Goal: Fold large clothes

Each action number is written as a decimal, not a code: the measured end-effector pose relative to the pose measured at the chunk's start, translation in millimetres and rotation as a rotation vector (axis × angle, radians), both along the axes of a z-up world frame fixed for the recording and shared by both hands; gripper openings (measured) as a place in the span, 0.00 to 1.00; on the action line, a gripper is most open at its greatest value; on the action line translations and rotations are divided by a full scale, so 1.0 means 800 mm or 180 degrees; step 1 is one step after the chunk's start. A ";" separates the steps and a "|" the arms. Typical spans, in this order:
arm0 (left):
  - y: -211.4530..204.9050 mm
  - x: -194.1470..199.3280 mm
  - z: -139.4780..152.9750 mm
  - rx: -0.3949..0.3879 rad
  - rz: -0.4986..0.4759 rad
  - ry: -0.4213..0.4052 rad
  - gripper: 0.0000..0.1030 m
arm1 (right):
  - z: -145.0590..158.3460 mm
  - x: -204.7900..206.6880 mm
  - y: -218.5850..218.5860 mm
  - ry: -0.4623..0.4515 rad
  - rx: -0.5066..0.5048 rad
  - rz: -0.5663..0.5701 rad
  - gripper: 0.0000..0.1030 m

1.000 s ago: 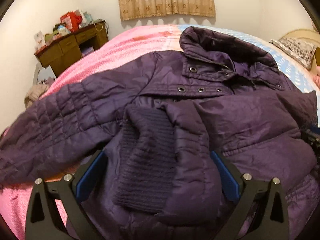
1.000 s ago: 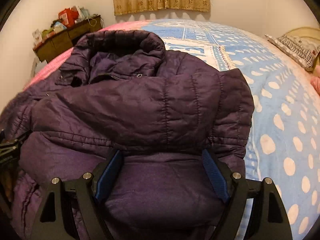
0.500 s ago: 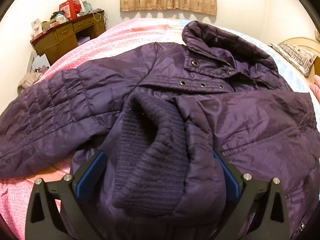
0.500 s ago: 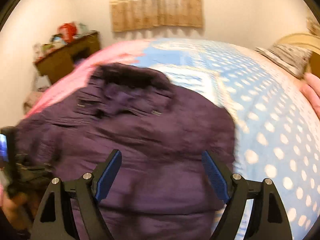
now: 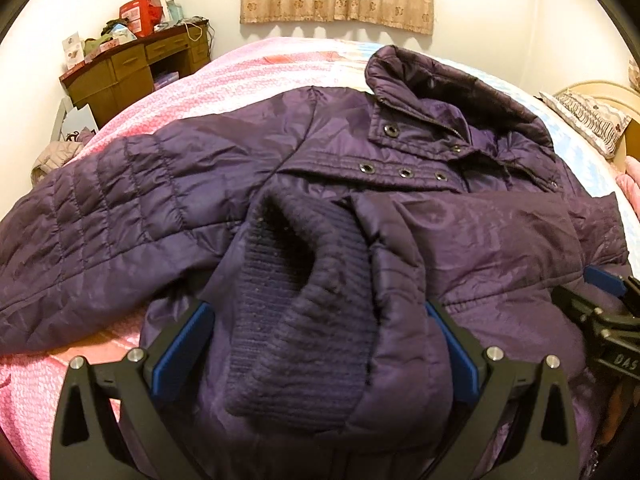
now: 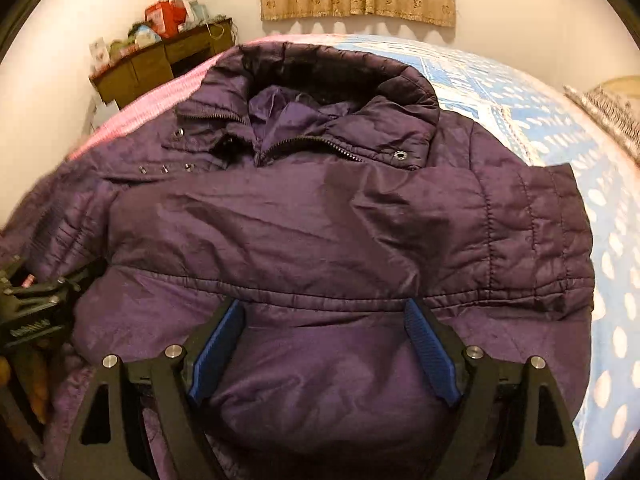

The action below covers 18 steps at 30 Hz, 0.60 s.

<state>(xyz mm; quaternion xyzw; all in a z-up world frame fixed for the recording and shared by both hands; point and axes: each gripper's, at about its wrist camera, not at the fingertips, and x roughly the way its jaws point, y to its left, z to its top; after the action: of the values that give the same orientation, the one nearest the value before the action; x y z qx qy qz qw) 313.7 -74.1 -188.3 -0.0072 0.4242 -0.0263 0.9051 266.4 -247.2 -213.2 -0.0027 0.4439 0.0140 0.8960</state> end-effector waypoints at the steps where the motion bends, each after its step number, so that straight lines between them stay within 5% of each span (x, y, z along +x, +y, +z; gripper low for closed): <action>1: 0.000 0.000 0.000 0.0002 0.0000 0.0001 1.00 | 0.001 -0.001 -0.001 0.0002 0.0005 0.0000 0.81; 6: 0.005 0.004 0.000 -0.0106 -0.0026 0.0085 1.00 | -0.002 0.004 0.000 0.0011 0.0006 0.0005 0.82; 12: 0.050 -0.025 0.030 -0.0591 0.0006 0.0017 1.00 | -0.002 0.005 0.001 -0.0002 -0.0015 0.0000 0.82; 18: 0.113 -0.093 0.061 -0.0378 0.0343 -0.0298 1.00 | -0.002 0.000 -0.001 -0.0048 0.0028 -0.0010 0.82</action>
<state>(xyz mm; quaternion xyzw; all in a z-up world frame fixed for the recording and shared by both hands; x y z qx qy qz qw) 238.9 16.3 -139.5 -0.0825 0.3781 -0.0030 0.9221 266.3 -248.2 -214.5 0.0018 0.4370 0.0145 0.8994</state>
